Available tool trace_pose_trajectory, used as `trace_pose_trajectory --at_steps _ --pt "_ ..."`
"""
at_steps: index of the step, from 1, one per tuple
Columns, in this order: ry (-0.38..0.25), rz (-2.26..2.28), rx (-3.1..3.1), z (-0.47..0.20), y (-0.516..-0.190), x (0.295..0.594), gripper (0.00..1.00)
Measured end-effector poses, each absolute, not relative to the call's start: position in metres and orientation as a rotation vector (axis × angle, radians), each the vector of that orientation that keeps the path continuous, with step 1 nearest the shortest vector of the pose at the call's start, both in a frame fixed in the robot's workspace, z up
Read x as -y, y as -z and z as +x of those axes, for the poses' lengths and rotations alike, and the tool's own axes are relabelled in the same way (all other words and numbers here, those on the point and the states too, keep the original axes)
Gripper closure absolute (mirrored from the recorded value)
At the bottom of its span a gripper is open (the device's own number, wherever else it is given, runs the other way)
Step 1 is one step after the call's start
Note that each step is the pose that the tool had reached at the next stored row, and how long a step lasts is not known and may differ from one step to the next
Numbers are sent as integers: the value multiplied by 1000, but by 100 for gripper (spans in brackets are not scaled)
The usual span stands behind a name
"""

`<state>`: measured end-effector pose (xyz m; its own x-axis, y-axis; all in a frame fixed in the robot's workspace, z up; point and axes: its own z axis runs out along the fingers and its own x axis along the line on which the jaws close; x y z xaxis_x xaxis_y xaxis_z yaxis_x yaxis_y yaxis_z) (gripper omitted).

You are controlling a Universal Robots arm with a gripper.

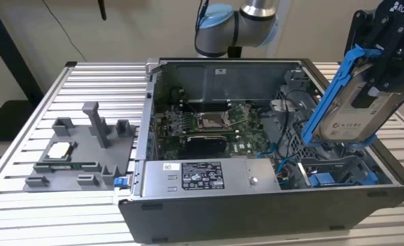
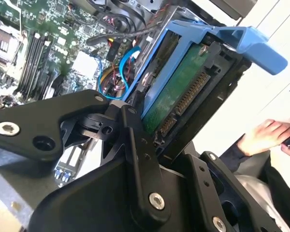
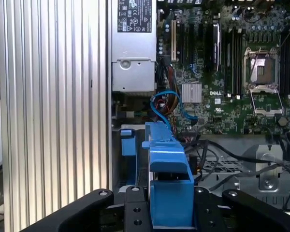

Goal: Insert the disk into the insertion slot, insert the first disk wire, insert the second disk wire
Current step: 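Insert the disk into the insertion slot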

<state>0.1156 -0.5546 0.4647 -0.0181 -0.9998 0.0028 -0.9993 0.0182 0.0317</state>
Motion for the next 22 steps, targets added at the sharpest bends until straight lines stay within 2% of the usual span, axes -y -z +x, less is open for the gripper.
trace_pose_trajectory --at_steps 22 --pt "26 2188 2228 123 -429 567 68"
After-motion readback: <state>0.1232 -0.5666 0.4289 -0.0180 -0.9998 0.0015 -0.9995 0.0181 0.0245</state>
